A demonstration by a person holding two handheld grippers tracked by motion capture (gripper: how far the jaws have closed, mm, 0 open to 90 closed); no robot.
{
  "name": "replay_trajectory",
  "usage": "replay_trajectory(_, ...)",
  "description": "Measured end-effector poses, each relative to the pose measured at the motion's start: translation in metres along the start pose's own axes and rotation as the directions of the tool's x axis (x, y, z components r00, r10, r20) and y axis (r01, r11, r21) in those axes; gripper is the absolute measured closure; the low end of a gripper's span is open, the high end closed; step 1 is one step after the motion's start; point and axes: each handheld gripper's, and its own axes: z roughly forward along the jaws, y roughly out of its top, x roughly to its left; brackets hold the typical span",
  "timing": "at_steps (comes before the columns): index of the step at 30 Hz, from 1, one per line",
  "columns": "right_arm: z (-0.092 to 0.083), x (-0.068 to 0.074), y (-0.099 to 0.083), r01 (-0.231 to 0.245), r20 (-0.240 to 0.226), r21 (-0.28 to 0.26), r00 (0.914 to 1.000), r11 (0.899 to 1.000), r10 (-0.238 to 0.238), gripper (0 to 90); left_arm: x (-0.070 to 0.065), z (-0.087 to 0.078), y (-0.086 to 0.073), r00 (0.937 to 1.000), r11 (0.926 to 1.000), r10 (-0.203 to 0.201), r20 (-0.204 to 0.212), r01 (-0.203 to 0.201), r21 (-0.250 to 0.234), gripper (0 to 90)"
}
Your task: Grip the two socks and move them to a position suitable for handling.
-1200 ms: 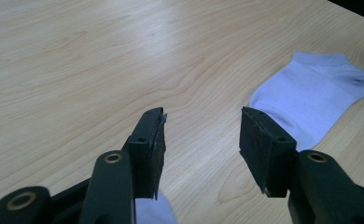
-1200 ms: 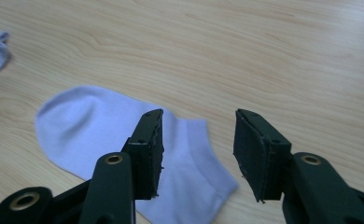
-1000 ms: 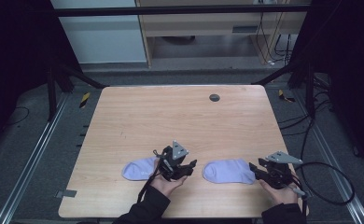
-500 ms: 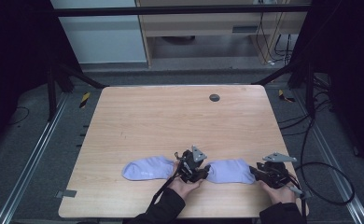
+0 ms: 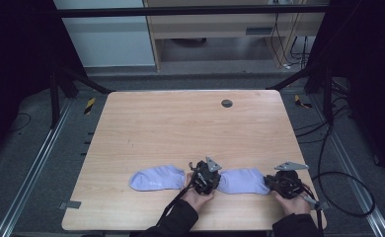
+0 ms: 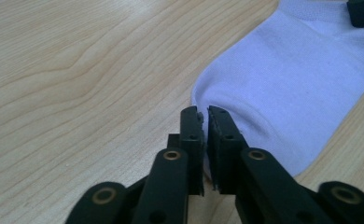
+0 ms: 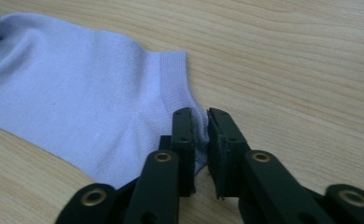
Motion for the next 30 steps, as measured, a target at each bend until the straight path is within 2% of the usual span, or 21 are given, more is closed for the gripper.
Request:
replay_trajectory(5,-0.003,0.0,0.001,-0.009,-0.006,-0.01,0.9999,1.0,0.009,86.4,0.0,-0.004,0.001,0.9999,1.0,-0.001,0.016,0.001,-0.008,89.3)
replay_trajectory(6,-0.006,0.001,0.002,-0.021,-0.016,-0.016,0.9997,1.0,0.021,86.4,0.0,-0.007,0.001,0.9998,0.9998,0.002,0.021,-0.001,-0.018,89.3)
replay_trajectory(11,-0.024,0.008,0.004,-0.018,-0.056,-0.08,0.9983,0.997,0.014,86.5,0.002,-0.027,0.003,0.9989,0.9994,0.019,0.043,-0.018,-0.031,89.4)
replay_trajectory(17,-0.04,0.025,0.01,0.006,-0.098,-0.13,0.995,0.992,-0.019,86.5,0.009,-0.053,-0.002,0.9977,0.998,0.052,0.044,-0.05,-0.039,89.4)
replay_trajectory(23,-0.04,0.045,0.014,0.044,-0.139,-0.134,0.9883,0.99,-0.062,86.6,0.024,-0.078,-0.015,0.9983,0.9985,0.044,0.038,-0.042,-0.035,89.4)
replay_trajectory(30,-0.03,0.069,0.016,0.074,-0.186,-0.118,0.9778,0.99,-0.095,86.5,0.039,-0.091,-0.035,0.9992,0.9996,0.026,0.031,-0.026,-0.015,89.4)
